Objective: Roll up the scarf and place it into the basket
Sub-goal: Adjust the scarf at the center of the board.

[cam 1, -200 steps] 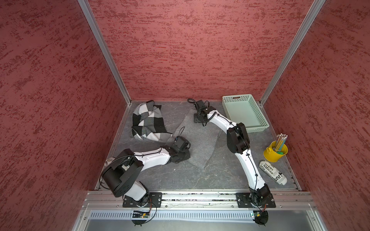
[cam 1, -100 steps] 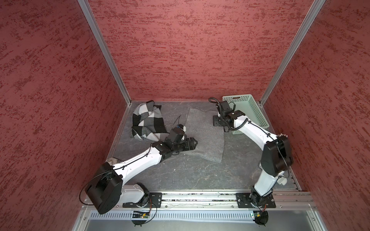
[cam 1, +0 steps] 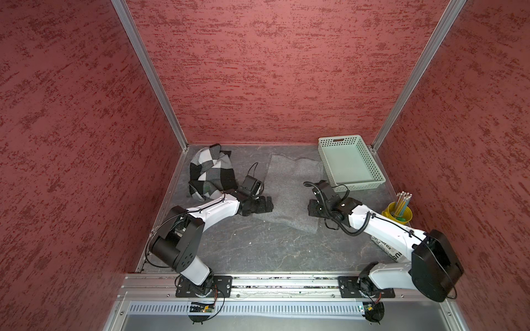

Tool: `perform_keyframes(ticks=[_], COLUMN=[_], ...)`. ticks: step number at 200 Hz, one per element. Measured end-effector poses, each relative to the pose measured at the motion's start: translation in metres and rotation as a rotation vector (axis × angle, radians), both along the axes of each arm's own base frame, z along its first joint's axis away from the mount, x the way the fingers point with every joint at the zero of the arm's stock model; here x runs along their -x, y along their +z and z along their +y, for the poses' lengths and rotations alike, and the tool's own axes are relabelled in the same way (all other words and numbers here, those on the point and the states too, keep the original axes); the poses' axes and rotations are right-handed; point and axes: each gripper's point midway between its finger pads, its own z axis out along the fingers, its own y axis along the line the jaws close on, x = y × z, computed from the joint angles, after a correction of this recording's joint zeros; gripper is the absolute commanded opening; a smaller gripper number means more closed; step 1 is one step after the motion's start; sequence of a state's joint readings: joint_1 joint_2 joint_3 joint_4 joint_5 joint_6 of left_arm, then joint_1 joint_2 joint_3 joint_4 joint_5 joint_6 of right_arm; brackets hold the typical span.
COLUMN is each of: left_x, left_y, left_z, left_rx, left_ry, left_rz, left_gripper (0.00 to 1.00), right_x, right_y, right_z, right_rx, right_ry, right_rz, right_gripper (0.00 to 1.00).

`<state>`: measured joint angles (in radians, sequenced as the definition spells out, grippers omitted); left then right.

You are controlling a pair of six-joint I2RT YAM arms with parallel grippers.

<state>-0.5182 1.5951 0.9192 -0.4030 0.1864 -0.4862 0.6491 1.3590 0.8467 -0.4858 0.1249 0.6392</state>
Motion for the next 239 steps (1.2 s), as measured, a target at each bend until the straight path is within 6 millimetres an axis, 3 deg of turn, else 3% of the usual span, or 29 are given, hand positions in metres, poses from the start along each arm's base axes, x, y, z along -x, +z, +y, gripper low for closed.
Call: perform_keyframes(ticks=[24,47,67,96,120,138,160,181,197,216,239], left_x=[-0.002,-0.006,-0.011,-0.008,0.0,0.015,0.038,0.054,0.056,0.053,0.044], left_y=[-0.012,-0.025,-0.028,-0.034,-0.037,-0.04,-0.04,-0.038,-0.034,-0.023,0.01], left_z=[0.008,0.022,0.03,0.032,0.019,0.001,-0.013,-0.001,0.015,0.029,0.014], left_rx=[-0.01,-0.005,0.003,0.007,0.024,0.022,0.035,0.022,-0.016,-0.071,-0.142], left_ry=[0.023,0.083,0.126,0.142,0.138,0.097,0.073,0.105,0.138,0.12,-0.09], left_rz=[0.03,0.069,0.072,0.083,0.095,0.106,0.122,0.14,0.137,0.092,-0.104], left_gripper=[0.85,0.71,0.52,0.29,0.13,0.07,0.07,0.26,0.44,0.54,0.6], right_x=[0.006,0.013,0.02,0.028,0.031,0.04,0.064,0.089,0.097,0.098,0.095], right_y=[-0.01,-0.036,-0.058,-0.075,-0.077,-0.077,-0.074,-0.069,-0.06,-0.042,-0.024], right_z=[0.026,0.043,0.042,0.036,0.033,0.029,0.022,0.021,0.021,0.022,0.017], right_rx=[-0.014,0.001,0.033,0.065,0.061,0.046,0.018,0.024,0.021,0.005,0.016], right_ry=[0.04,0.074,0.078,0.073,0.075,0.083,0.119,0.175,0.206,0.24,0.257], right_rz=[0.026,0.092,0.154,0.195,0.193,0.19,0.196,0.211,0.197,0.141,0.063], right_gripper=[0.49,0.48,0.47,0.46,0.45,0.45,0.47,0.49,0.52,0.55,0.57])
